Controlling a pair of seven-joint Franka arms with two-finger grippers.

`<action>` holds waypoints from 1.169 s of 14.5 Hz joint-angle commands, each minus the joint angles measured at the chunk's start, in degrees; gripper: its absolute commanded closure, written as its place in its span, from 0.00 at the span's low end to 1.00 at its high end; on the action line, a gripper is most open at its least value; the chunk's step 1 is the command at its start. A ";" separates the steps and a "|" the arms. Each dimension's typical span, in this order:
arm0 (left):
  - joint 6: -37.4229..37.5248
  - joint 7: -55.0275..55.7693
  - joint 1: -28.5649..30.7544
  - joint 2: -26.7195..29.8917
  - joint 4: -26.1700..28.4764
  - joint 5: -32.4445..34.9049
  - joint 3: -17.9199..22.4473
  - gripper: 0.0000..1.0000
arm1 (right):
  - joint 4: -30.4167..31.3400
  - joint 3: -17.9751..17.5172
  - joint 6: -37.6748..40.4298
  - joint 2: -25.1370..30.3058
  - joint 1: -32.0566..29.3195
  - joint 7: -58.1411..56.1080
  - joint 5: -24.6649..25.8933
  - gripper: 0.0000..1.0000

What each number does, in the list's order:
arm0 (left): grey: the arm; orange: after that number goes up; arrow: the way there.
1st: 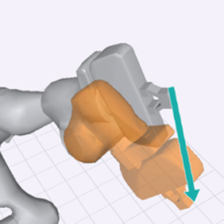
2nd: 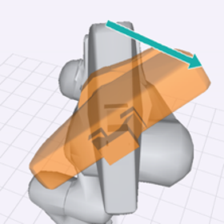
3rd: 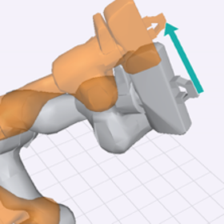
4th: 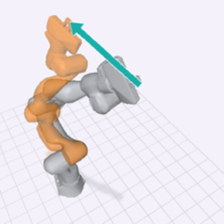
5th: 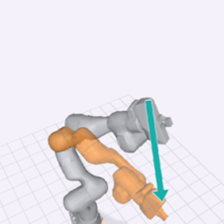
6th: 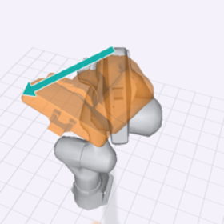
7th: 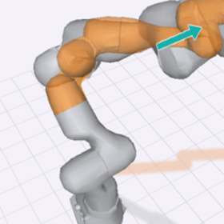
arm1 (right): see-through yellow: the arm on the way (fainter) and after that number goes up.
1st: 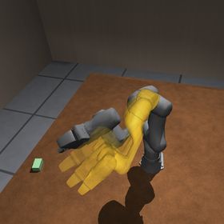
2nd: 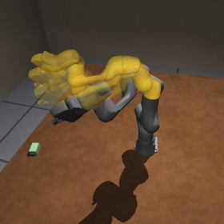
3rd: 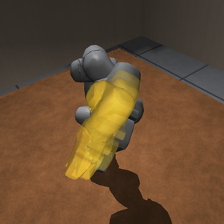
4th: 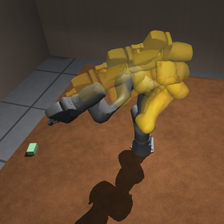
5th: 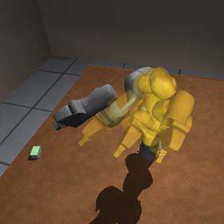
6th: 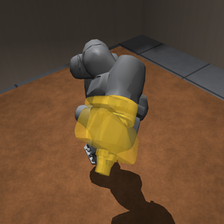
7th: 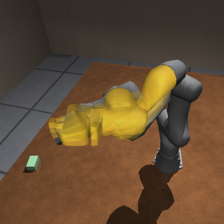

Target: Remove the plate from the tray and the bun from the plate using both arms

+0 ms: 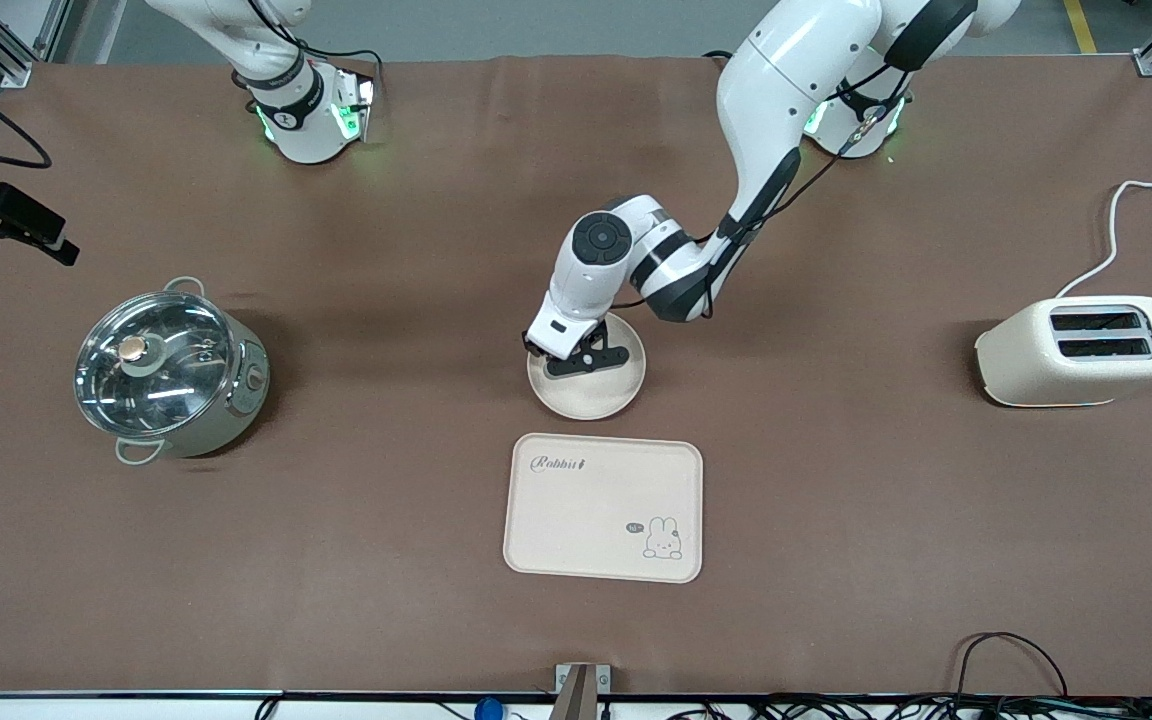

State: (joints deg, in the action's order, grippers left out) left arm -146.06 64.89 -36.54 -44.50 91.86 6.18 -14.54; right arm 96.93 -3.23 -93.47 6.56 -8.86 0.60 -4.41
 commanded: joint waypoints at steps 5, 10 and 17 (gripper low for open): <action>16.10 -7.36 4.35 7.73 -1.07 3.49 0.31 1.00 | -0.78 0.06 0.40 -0.49 -0.28 -0.51 0.89 0.00; 28.29 -36.02 18.14 18.03 2.95 3.49 -0.31 1.00 | -0.96 -0.29 0.92 -0.49 0.07 -0.69 0.72 0.00; 17.69 -63.55 38.27 19.20 15.08 3.40 -0.40 0.91 | -1.22 -0.11 1.72 -0.49 -0.02 -0.95 0.81 0.00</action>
State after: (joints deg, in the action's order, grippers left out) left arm -124.02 4.49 -1.93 -25.85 102.58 8.91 -14.09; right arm 96.70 -3.19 -92.48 6.31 -8.88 0.33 -4.38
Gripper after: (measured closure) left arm 0.947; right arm 0.000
